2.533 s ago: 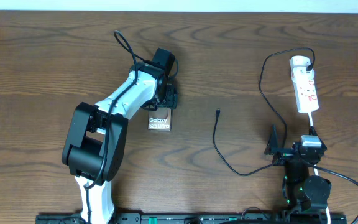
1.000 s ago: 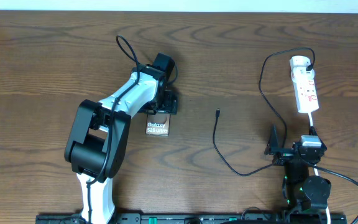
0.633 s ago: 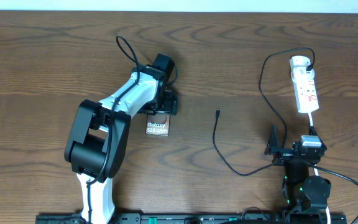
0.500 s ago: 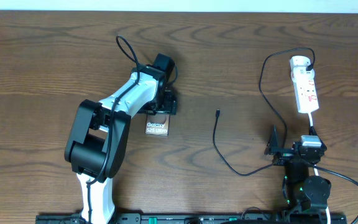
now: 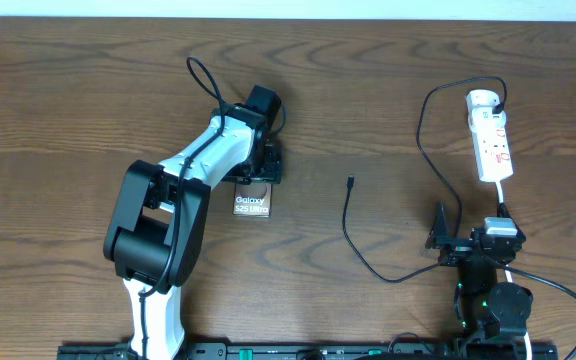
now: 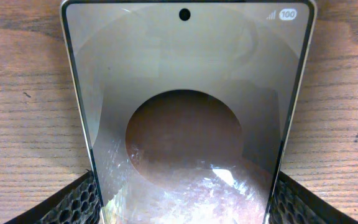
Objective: Plug charger to phone and switch on socket
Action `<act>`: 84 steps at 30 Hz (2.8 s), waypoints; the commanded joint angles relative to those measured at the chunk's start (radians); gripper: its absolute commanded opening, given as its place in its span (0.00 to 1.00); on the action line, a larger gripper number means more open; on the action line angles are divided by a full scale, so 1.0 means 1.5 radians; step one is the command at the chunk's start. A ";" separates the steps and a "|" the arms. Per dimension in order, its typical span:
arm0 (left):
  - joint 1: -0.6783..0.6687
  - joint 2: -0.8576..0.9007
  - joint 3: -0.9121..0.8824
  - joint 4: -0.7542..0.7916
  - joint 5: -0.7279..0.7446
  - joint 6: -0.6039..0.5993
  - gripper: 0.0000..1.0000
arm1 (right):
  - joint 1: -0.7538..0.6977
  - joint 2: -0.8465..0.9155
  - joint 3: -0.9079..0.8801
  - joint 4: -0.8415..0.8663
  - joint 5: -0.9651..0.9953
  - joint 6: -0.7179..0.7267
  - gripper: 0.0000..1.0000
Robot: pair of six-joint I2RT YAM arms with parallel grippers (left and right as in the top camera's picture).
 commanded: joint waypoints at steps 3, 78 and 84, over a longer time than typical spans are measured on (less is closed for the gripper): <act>0.006 0.012 -0.003 0.001 0.004 -0.001 0.72 | 0.003 -0.004 -0.002 -0.001 -0.001 0.004 0.99; 0.009 -0.130 0.018 -0.032 0.202 -0.482 0.07 | 0.003 -0.004 -0.002 -0.001 -0.001 0.004 0.99; 0.028 -0.133 0.018 -0.032 0.323 -0.597 0.07 | 0.003 -0.004 -0.002 -0.001 -0.001 0.004 0.99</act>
